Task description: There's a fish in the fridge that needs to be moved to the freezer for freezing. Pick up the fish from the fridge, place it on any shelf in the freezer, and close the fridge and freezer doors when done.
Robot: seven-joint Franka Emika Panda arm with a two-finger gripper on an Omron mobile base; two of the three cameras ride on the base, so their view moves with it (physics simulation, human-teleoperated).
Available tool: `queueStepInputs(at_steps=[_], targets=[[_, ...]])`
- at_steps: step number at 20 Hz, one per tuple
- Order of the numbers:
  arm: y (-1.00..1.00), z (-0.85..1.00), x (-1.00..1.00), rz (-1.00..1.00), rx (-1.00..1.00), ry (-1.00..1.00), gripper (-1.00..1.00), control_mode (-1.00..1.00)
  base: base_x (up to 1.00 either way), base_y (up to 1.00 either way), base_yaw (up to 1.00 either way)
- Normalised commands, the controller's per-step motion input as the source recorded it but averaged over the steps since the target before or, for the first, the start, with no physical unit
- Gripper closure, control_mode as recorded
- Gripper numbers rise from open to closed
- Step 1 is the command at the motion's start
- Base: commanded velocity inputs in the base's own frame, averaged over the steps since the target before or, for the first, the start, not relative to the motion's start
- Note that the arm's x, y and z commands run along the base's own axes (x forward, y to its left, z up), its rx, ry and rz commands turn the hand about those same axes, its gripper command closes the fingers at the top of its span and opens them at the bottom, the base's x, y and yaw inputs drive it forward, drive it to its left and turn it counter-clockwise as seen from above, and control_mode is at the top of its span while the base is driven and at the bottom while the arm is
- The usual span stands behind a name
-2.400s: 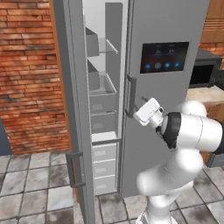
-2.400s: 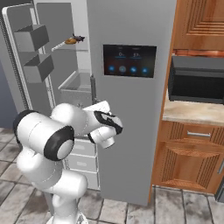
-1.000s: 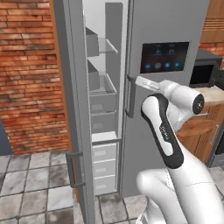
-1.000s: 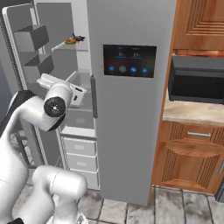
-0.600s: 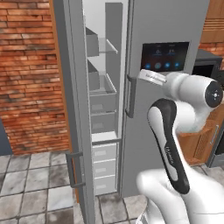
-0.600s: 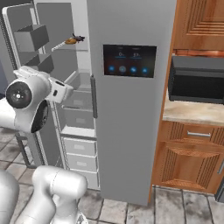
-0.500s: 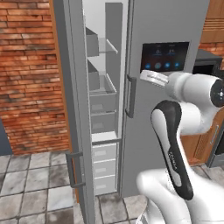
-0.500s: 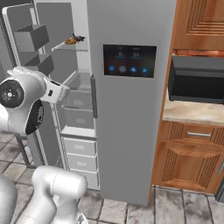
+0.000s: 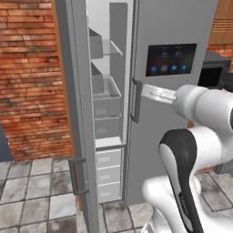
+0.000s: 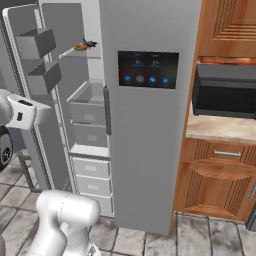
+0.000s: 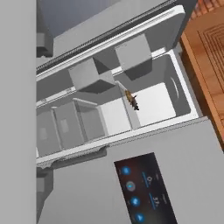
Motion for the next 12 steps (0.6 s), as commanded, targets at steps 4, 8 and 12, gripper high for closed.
queueStepInputs(at_steps=[4, 8, 12], targets=[[0.81, 0.00, -0.05, -0.04, -0.10, -0.21, -1.00, -1.00, 0.00, 0.00, 0.00], [0.93, 0.00, 0.00, -0.11, -0.13, -0.18, -1.00, -1.00, 0.00, 0.00, 0.00], [0.75, -0.01, 0.01, -0.10, -0.11, -0.02, -1.00, -1.00, 0.00, 0.00, 0.00]])
